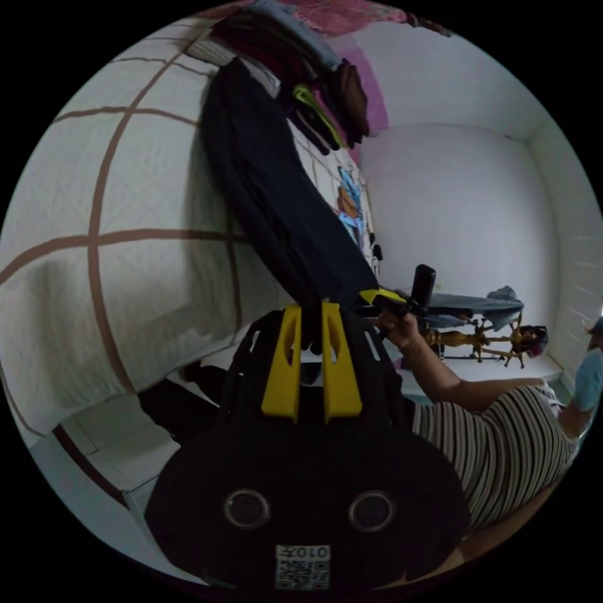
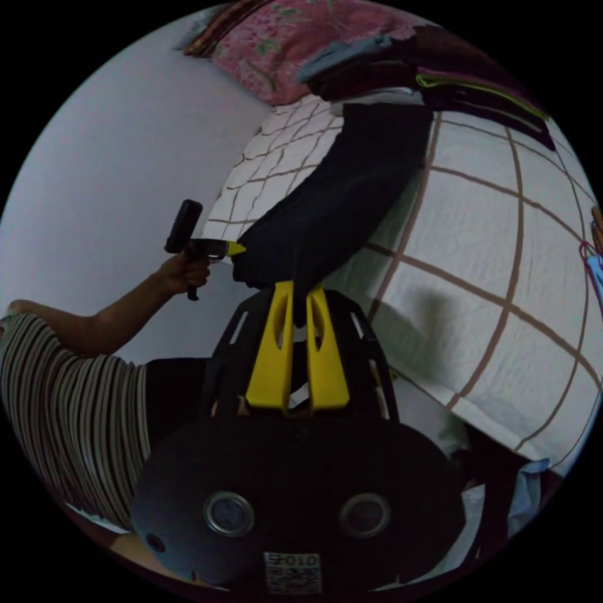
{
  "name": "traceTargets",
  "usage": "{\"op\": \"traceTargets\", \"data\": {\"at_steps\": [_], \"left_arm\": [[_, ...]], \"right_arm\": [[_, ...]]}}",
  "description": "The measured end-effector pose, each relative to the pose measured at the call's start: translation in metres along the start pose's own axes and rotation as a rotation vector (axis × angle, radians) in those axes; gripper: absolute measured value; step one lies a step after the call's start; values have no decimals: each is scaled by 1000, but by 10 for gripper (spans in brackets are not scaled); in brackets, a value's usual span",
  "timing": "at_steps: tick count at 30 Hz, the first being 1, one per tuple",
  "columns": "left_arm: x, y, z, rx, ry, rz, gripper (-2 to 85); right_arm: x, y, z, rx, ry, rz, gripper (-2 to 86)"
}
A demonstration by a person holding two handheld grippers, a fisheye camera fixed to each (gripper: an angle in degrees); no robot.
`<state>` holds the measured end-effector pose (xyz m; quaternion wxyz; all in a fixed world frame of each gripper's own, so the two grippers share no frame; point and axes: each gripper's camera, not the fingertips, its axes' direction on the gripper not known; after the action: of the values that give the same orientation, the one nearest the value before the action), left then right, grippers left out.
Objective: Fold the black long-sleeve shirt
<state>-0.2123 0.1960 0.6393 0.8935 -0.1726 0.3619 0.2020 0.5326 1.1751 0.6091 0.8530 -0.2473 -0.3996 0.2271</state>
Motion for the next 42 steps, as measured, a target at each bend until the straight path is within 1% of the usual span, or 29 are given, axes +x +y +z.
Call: {"op": "traceTargets", "data": {"at_steps": [3,6,9,11,13,16,18,22,24,26,27,29,30,32,34,37,42], "left_arm": [[5,9,-8,-23,24,17,84],[10,32,-14,-36,76,-32,84],[10,61,-16,-43,105,-107,83],[1,78,-11,-46,133,-192,81],[-7,83,-7,-42,138,-235,79],[-21,74,-5,7,208,-310,76],[-23,57,-10,29,240,-317,74],[-24,-12,-35,46,275,-267,70],[-27,-53,-48,41,263,-242,69],[-32,-111,-62,9,192,-200,69],[-35,-125,-64,2,177,-202,70],[-54,-176,-65,-38,133,-220,70],[-61,-186,-64,-49,118,-236,70],[-89,-219,-57,-66,139,-328,70],[-107,-237,-51,-74,153,-379,70],[-127,-259,-47,-72,185,-439,70],[-146,-283,-43,-101,211,-473,71]], "right_arm": [[-11,4,-23,-11,-3,-52,50],[-25,18,-42,-34,-34,-77,50],[-32,36,-50,-71,-80,-79,50],[-29,43,-53,-91,-108,-61,50],[-21,42,-57,-106,-129,-40,51],[-6,24,-71,-102,-159,-9,52],[2,6,-86,-94,-171,2,52],[22,-58,-124,-81,-201,1,52],[30,-94,-139,-87,-179,-11,52],[39,-131,-151,-103,-148,-22,52],[49,-156,-155,-120,-142,-2,52],[69,-190,-155,-157,-149,44,52],[85,-209,-152,-182,-170,94,52],[108,-231,-147,-201,-210,177,52],[133,-251,-144,-198,-266,281,52],[152,-268,-146,-202,-299,368,53],[168,-288,-149,-205,-320,439,54]]}}
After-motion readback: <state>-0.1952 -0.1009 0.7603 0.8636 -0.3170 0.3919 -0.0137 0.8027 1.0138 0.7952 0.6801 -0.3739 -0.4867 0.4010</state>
